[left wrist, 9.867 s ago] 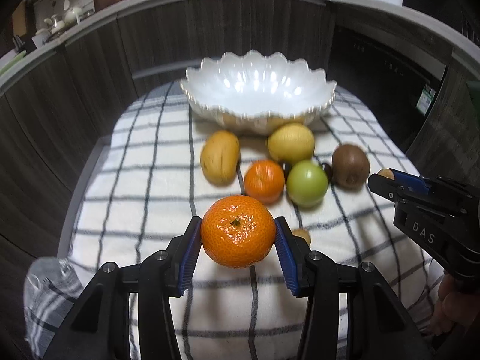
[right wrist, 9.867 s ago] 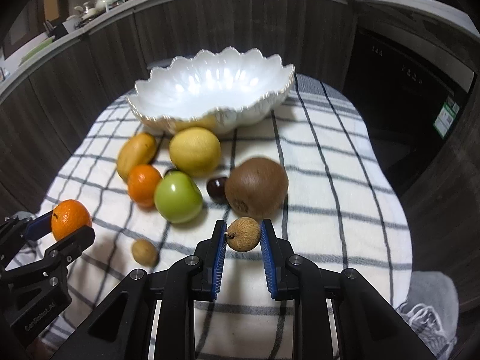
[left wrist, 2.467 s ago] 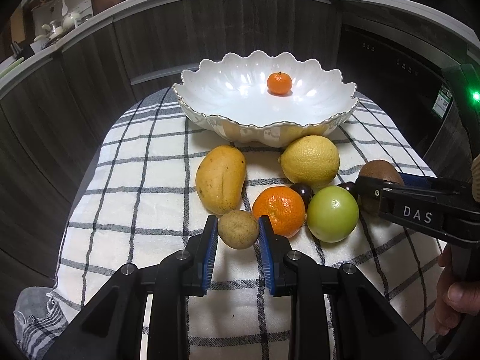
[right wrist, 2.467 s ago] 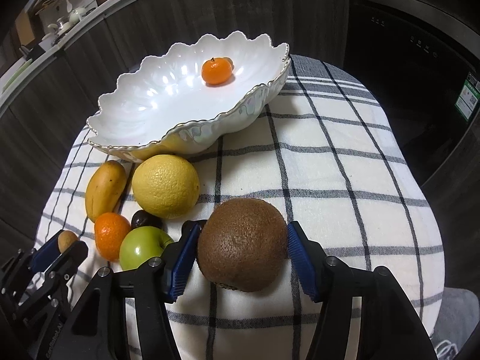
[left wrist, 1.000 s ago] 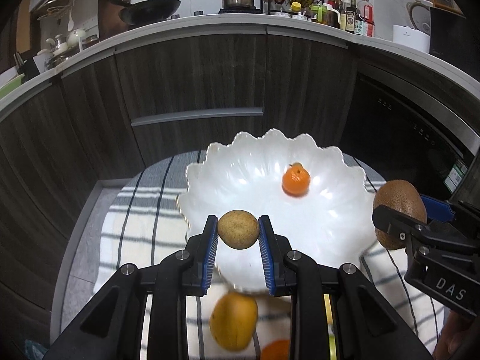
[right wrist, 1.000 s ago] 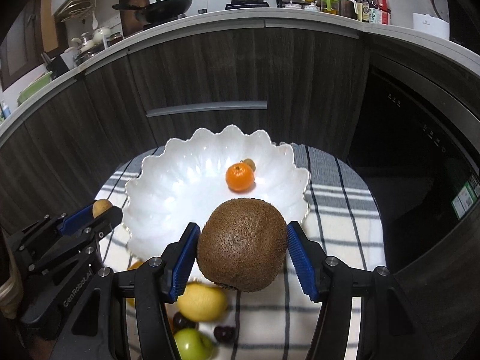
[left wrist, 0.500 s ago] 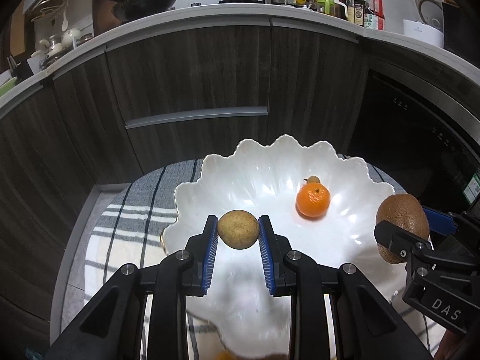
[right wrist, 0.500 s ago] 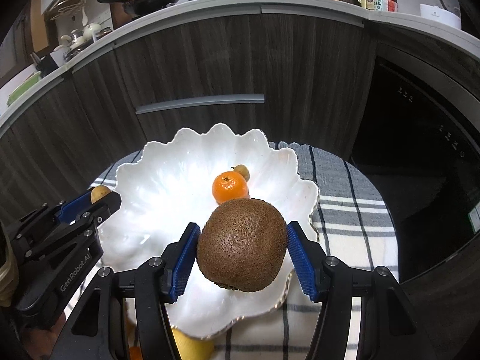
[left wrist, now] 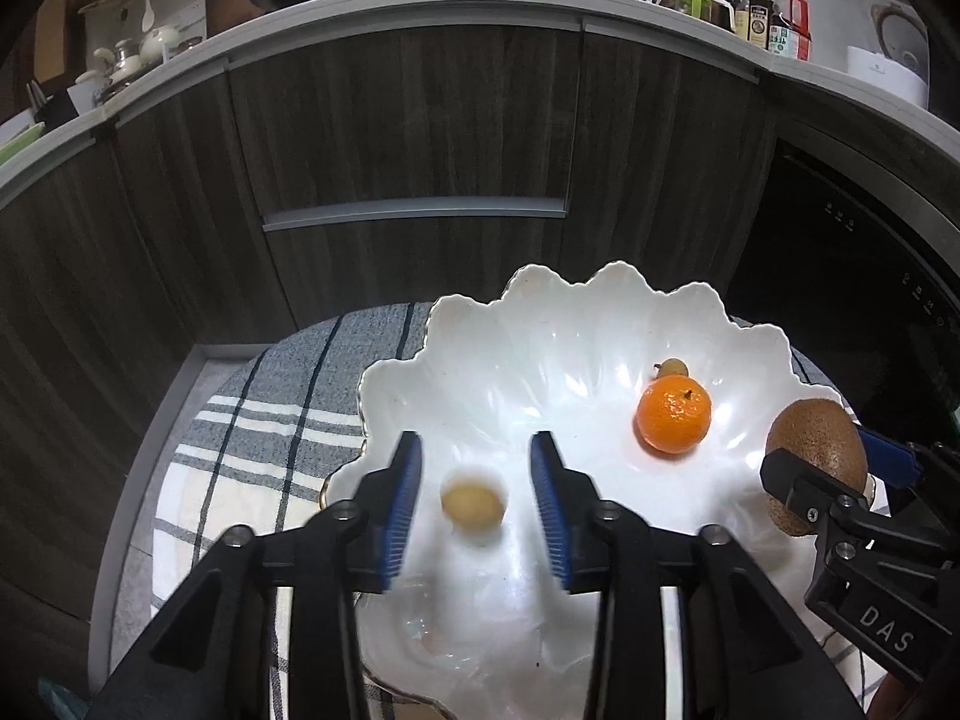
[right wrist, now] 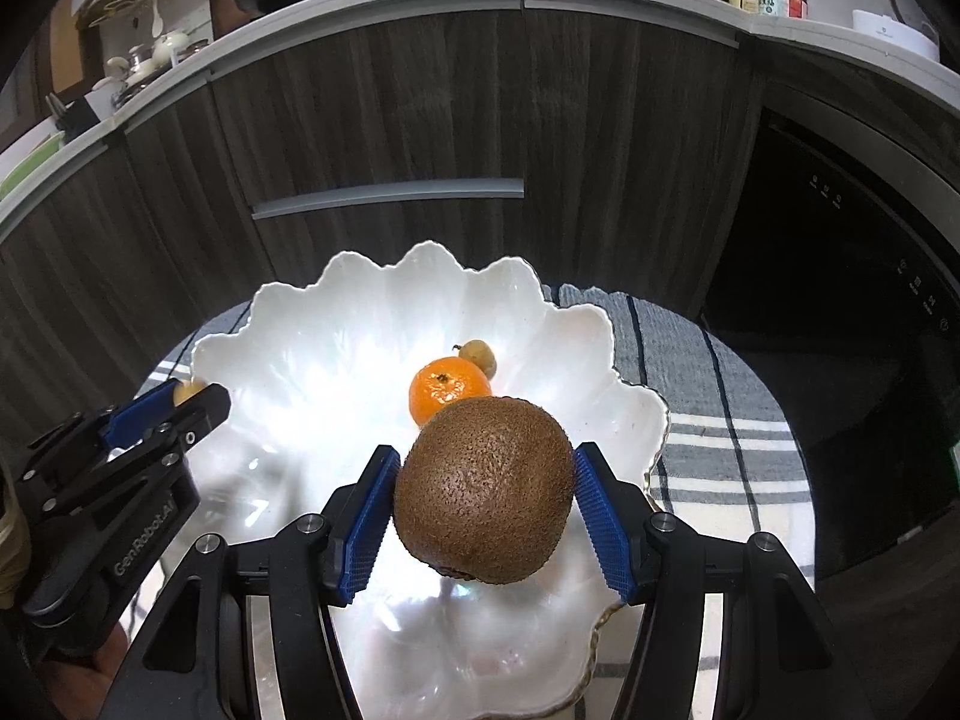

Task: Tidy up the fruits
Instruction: 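Carry both fruits over the white bowl and open both tools to drop them, then withdraw both tools from the bowl back toward the remaining fruits, then grasp the orange with the left tool while the right tool grasps the green apple, then carry the orange and green apple over the white bowl while opening both tools to drop them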

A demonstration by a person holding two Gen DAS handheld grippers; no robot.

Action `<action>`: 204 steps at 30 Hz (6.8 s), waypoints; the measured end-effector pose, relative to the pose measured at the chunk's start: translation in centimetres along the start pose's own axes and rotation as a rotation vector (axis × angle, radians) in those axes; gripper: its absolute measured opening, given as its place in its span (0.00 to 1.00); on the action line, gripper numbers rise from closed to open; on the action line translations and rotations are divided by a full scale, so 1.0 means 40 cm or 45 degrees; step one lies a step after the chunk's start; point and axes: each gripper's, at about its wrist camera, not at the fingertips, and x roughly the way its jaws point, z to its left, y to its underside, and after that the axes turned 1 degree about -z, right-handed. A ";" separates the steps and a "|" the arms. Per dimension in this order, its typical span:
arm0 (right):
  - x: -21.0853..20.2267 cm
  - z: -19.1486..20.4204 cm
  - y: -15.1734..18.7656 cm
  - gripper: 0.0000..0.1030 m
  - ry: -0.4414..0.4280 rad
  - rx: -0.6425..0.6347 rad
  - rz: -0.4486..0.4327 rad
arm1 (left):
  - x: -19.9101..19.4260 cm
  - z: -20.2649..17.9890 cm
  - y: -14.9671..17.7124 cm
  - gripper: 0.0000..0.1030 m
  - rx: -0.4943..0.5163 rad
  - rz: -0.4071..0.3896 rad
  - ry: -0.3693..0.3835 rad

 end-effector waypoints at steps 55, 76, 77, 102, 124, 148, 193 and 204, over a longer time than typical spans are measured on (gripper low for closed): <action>-0.606 0.007 0.165 0.74 -0.028 0.010 -0.037 | -0.635 -0.011 0.160 0.88 0.025 0.053 -0.042; -0.410 0.000 0.335 0.74 0.036 0.005 0.083 | -0.410 -0.033 0.316 0.87 0.089 0.163 0.011; -0.401 -0.001 0.340 0.74 0.040 0.004 0.083 | -0.400 -0.034 0.322 0.87 0.090 0.168 0.014; -0.272 -0.030 0.397 0.74 0.061 0.042 0.186 | -0.233 -0.088 0.410 0.68 0.199 0.331 0.115; -0.259 -0.035 0.398 0.74 0.072 0.050 0.197 | -0.198 -0.109 0.399 0.42 0.221 0.314 0.206; -0.255 0.123 0.369 0.74 -0.003 -0.097 0.164 | -0.277 0.064 0.380 0.42 0.056 0.248 0.089; -0.298 0.108 0.243 0.47 0.011 -0.091 0.042 | -0.335 0.062 0.227 0.42 0.014 0.092 0.096; -0.273 0.096 0.132 0.47 0.038 -0.052 -0.028 | -0.284 0.058 0.090 0.42 -0.033 -0.016 0.072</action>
